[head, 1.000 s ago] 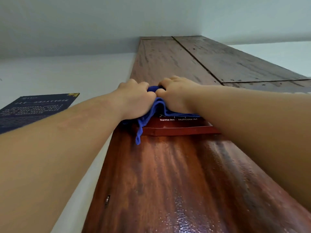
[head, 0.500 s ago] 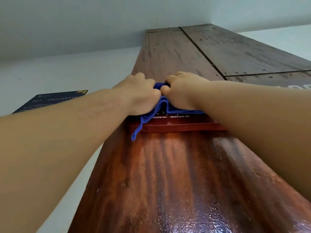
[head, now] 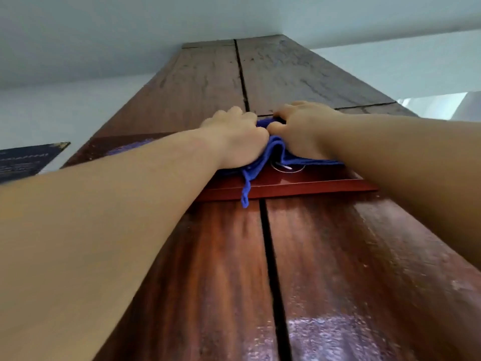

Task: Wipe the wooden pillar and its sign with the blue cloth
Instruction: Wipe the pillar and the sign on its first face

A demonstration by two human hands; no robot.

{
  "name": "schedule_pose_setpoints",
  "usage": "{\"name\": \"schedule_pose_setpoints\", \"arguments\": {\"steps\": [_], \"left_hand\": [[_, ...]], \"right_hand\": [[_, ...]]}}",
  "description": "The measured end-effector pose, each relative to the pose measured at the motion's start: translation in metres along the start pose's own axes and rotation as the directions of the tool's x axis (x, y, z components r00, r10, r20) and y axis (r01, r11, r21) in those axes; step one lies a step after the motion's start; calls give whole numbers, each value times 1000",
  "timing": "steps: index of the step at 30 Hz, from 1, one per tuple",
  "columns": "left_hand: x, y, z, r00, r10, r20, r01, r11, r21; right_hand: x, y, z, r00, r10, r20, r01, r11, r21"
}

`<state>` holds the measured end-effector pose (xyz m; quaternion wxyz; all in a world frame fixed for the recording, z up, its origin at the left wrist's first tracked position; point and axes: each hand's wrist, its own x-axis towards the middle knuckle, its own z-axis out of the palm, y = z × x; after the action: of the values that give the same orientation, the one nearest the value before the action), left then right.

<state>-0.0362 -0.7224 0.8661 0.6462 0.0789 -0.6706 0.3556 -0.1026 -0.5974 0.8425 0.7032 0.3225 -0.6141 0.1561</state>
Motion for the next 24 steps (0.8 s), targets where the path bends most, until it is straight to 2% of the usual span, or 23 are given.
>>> {"name": "schedule_pose_setpoints", "arguments": {"steps": [3, 5, 8, 11, 16, 24], "left_hand": [[19, 47, -5, 997, -77, 1, 77, 996, -36], [31, 66, -12, 992, -126, 26, 126, 991, -31], [38, 85, -12, 996, -81, 30, 80, 996, 30], [38, 105, -8, 995, -96, -1, 95, 994, 50], [54, 142, -11, 976, -220, 7, 220, 974, -51], [69, 187, -8, 991, -135, 0, 135, 988, -71]], "right_hand": [[-17, 43, -7, 999, 34, 4, -34, 999, -26], [-23, 61, -8, 1000, 6, 17, -5, 998, -61], [-27, 77, -9, 1000, -8, -26, 8, 999, -34], [-29, 93, -9, 999, -4, -44, 2, 999, -43], [-42, 128, -12, 1000, -3, -31, 1, 998, -59], [-65, 170, -6, 988, 133, -77, -122, 984, 127]]}}
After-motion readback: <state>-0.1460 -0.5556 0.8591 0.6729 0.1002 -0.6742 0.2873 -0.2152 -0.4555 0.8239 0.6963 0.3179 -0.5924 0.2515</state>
